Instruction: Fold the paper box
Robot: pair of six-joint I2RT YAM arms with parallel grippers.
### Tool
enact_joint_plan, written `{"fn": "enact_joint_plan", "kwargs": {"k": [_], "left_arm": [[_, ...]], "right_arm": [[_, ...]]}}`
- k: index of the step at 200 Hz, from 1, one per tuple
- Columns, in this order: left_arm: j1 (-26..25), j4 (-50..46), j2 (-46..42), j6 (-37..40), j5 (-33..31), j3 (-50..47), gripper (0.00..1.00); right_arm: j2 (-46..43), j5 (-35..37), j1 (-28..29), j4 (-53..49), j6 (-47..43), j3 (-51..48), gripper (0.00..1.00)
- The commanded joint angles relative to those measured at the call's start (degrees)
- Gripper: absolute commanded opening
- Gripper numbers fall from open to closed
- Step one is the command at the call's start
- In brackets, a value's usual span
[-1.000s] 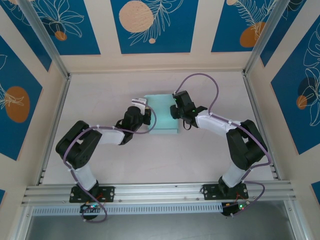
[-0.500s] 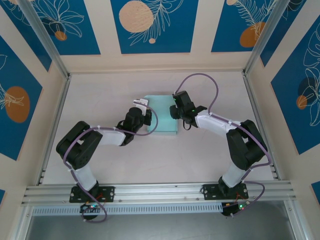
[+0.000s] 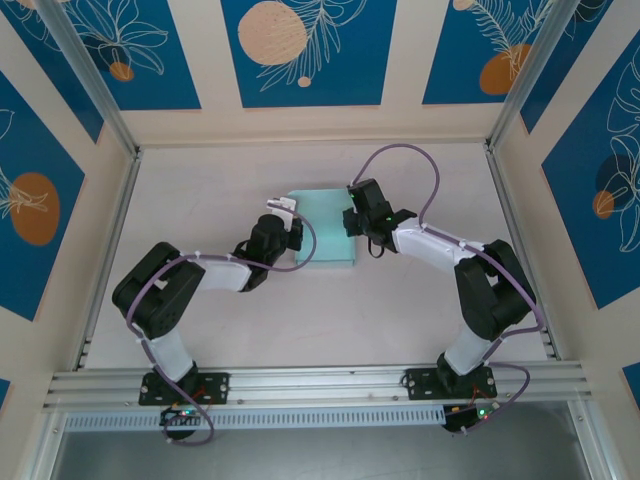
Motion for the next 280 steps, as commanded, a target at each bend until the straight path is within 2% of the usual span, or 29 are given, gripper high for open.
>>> {"fn": "enact_joint_plan", "kwargs": {"k": [1,78,105,144,182,230,280], "left_arm": [[-0.6,0.5,-0.8,-1.2,-0.9,1.0,0.00],[-2.8,3.0,-0.1,-7.4,-8.2,-1.9,0.00],[-2.9,3.5,-0.6,-8.1,-8.7,-3.4,0.00],[-2.9,6.3,-2.2,-7.4,-8.0,-6.9,0.00],[-2.9,10.9,-0.8,-6.5,-5.4,-7.2,0.00],[-3.5,16.5,4.3,-7.1,-5.1,-2.3,0.00],[-8.2,20.9,6.9,-5.9,-9.6,-4.4,0.00]], "right_arm": [[-2.2,0.1,0.8,-0.9,1.8,1.8,0.11],[1.1,8.9,7.5,-0.3,8.7,1.4,0.10],[2.1,13.7,10.5,2.1,9.8,0.2,0.10],[0.8,16.1,12.5,8.9,11.2,-5.3,0.07],[-1.1,16.6,11.8,18.3,8.5,-10.5,0.07],[-0.6,14.0,6.8,25.9,6.2,-12.3,0.07],[-2.1,17.7,8.6,29.8,10.1,-19.7,0.07]]}}
